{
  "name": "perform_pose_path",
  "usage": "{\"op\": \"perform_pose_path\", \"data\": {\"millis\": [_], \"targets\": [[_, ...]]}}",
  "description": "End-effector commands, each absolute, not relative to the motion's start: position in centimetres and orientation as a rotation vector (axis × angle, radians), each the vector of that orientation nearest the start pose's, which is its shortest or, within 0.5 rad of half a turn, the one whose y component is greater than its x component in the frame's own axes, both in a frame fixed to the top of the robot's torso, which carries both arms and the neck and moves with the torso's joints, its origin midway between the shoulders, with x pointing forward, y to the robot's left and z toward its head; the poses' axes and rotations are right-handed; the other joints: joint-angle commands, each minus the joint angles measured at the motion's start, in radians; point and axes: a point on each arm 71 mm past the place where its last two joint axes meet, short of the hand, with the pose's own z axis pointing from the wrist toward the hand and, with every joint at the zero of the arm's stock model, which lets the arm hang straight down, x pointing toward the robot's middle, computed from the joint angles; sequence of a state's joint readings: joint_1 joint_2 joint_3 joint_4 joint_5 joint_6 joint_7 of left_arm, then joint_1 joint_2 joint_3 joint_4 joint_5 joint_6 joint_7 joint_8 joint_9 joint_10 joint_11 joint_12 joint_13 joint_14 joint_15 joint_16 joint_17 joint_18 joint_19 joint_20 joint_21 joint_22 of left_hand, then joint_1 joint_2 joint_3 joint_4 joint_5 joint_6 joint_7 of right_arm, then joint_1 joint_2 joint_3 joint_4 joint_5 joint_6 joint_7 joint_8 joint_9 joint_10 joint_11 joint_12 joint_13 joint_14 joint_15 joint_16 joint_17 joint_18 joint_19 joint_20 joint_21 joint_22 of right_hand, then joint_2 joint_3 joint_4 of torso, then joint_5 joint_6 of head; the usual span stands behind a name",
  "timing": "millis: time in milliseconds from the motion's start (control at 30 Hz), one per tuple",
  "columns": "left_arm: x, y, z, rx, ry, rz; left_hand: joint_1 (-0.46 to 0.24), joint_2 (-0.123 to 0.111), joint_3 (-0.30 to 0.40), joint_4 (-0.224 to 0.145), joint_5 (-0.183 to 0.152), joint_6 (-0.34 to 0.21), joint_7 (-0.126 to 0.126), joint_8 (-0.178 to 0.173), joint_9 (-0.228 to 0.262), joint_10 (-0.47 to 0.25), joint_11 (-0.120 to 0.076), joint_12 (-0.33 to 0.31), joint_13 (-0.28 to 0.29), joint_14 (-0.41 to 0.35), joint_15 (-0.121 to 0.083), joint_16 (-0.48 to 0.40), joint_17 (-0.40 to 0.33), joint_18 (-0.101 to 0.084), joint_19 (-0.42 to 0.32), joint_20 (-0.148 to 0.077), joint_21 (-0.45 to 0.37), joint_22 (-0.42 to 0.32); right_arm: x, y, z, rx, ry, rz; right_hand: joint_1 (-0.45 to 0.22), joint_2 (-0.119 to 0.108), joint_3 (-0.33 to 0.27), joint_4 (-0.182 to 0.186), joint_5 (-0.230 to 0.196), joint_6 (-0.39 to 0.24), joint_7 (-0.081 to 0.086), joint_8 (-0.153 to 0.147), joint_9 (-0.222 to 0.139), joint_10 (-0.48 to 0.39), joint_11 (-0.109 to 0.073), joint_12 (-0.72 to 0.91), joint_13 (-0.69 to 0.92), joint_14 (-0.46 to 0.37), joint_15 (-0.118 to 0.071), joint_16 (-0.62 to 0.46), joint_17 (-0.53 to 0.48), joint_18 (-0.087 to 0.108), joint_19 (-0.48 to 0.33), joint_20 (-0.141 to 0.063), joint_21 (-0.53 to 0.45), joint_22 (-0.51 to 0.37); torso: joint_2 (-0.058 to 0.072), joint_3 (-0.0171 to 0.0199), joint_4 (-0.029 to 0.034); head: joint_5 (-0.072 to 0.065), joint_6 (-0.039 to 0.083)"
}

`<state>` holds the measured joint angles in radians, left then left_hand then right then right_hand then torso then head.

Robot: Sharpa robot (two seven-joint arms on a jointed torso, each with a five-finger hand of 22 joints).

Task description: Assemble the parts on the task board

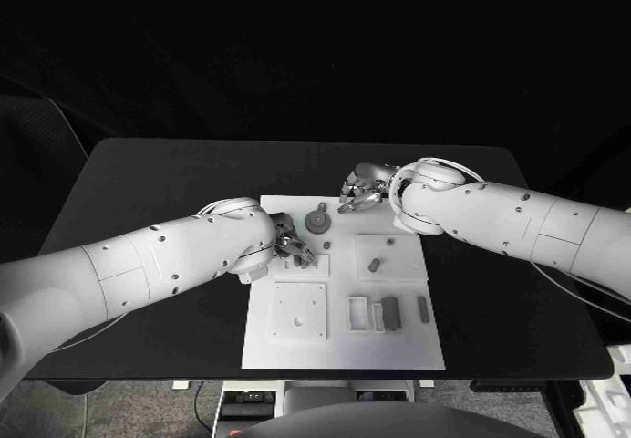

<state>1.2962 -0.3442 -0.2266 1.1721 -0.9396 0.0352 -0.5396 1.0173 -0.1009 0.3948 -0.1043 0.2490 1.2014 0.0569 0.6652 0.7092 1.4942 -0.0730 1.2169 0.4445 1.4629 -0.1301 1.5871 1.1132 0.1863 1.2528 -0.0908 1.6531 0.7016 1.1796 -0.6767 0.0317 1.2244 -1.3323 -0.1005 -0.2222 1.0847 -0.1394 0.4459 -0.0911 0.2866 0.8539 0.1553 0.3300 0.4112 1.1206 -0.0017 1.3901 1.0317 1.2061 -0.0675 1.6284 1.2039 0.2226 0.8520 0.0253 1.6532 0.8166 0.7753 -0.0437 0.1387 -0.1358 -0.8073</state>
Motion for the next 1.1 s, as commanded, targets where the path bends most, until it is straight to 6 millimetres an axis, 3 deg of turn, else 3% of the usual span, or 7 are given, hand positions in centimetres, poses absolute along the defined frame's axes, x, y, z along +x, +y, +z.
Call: {"op": "perform_pose_path", "data": {"millis": [33, 200, 700, 1100], "targets": [[50.98, 6.10, -24.82, -0.102, 2.346, -0.451, 0.009, 0.012, 0.006, 0.001, 0.004, 0.003, 0.007, -0.002, -0.002, 0.009, -0.022, 0.004, -0.001, 0.097, -0.007, -0.003, -0.001, 0.075, -0.002, -0.007, 0.116, -0.002, 54.10, -21.08, -20.83, 0.054, 1.912, 0.486, -0.011, 0.002, 0.007, -0.001, 0.003, 0.003, 0.009, -0.001, -0.001, 0.003, -0.002, 0.006, -0.001, 0.001, -0.006, 0.004, 0.001, 0.018, -0.005, -0.002, 0.010, -0.002, 0.000, -0.0003, -0.0001, 0.000, 0.001], [50.98, 6.17, -24.85, -0.097, 2.352, -0.451, 0.011, 0.010, 0.007, -0.001, 0.003, 0.003, 0.007, -0.004, -0.002, 0.008, -0.022, 0.004, -0.001, 0.097, -0.007, -0.003, -0.001, 0.075, -0.003, -0.007, 0.116, -0.002, 54.11, -21.07, -20.83, 0.054, 1.912, 0.486, -0.011, 0.002, 0.008, -0.001, 0.003, 0.003, 0.009, -0.001, -0.001, 0.003, -0.002, 0.006, -0.001, 0.001, -0.006, 0.004, 0.000, 0.018, -0.005, -0.002, 0.010, -0.002, 0.000, -0.0001, 0.0005, 0.000, -0.001], [50.74, 6.06, -24.90, -0.048, 2.364, -0.453, 0.017, -0.039, -0.010, -0.010, -0.011, 0.003, 0.012, -0.017, -0.008, 0.004, -0.019, 0.007, 0.000, 0.095, -0.006, -0.003, 0.000, 0.075, -0.006, -0.006, 0.118, -0.001, 54.10, -21.07, -20.83, 0.053, 1.913, 0.486, -0.011, 0.002, 0.008, -0.001, 0.003, 0.003, 0.009, -0.001, -0.001, 0.003, -0.002, 0.006, -0.001, 0.000, -0.006, 0.004, 0.000, 0.018, -0.005, -0.002, 0.010, -0.002, 0.000, 0.0000, 0.0004, 0.000, -0.002], [50.80, 6.00, -24.75, -0.065, 2.339, -0.465, 0.007, -0.047, -0.022, -0.006, -0.023, 0.005, 0.013, -0.021, -0.010, 0.003, -0.019, 0.008, 0.000, 0.094, -0.006, -0.002, 0.001, 0.075, -0.007, -0.005, 0.118, -0.001, 54.11, -21.03, -20.83, 0.053, 1.912, 0.487, -0.011, 0.002, 0.008, -0.001, 0.003, 0.003, 0.009, -0.001, -0.001, 0.003, -0.002, 0.006, -0.001, 0.000, -0.006, 0.004, 0.000, 0.018, -0.005, -0.002, 0.011, -0.002, 0.000, 0.0001, 0.0000, 0.001, -0.003]]}}
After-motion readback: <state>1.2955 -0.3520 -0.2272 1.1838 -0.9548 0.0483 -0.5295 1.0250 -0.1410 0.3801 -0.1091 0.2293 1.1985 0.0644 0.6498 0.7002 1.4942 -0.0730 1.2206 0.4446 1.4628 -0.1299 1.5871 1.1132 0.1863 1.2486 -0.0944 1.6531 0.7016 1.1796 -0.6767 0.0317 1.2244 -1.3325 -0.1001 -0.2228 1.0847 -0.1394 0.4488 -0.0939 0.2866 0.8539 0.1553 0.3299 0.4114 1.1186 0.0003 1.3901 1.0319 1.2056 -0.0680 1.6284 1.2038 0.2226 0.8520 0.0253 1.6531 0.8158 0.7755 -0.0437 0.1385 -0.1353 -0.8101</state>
